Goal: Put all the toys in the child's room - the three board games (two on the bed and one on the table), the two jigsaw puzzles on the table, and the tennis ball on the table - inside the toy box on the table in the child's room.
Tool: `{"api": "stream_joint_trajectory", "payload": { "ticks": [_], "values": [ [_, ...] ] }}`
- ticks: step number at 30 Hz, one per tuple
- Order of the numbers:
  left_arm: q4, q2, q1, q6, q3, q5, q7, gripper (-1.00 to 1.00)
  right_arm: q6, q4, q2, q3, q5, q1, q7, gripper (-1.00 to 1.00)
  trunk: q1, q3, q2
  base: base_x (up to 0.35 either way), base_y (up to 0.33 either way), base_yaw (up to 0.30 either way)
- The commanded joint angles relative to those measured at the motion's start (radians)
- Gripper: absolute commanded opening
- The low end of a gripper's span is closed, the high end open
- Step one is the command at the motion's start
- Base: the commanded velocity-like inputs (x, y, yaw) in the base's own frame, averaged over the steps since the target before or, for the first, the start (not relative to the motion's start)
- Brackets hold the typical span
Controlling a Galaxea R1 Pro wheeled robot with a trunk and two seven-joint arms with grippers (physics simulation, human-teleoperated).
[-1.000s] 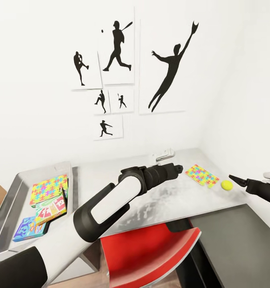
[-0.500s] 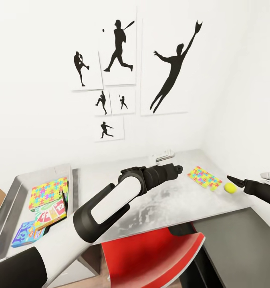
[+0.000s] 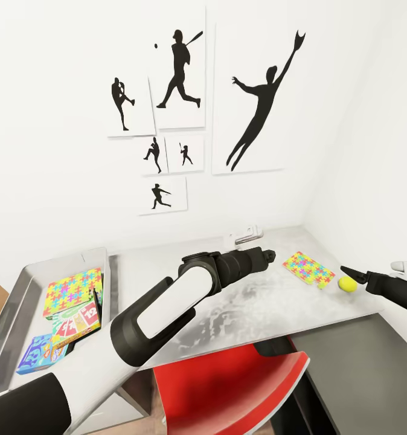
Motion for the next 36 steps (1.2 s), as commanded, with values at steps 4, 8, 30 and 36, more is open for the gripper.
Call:
{"api": "stream_joint_trajectory", "payload": {
  "ticks": [4, 8, 30, 36],
  "values": [
    [-0.001, 0.000, -0.001, 0.003, 0.000, 0.004, 0.007, 1.00, 0.009, -0.004, 0.000, -0.002, 0.001, -0.001, 0.004, 1.00, 0.001, -0.002, -0.002, 0.000, 0.000, 0.000],
    [-0.001, 0.000, -0.001, 0.003, 0.000, 0.005, 0.007, 1.00, 0.012, -0.007, -0.001, -0.004, -0.001, -0.001, 0.003, 1.00, 0.001, -0.002, -0.002, 0.000, 0.000, 0.000],
    [0.012, 0.000, 0.003, 0.003, 0.009, 0.006, 0.006, 1.00, 0.079, 0.025, -0.009, -0.011, -0.006, -0.017, -0.007, 1.00, 0.001, -0.002, -0.002, 0.000, 0.000, 0.000],
    [0.012, 0.001, 0.009, 0.003, 0.051, 0.011, 0.008, 1.00, 0.207, 0.200, -0.013, -0.014, -0.007, -0.178, -0.072, 1.00, 0.001, -0.002, -0.002, 0.000, 0.000, 0.000]
  ]
}}
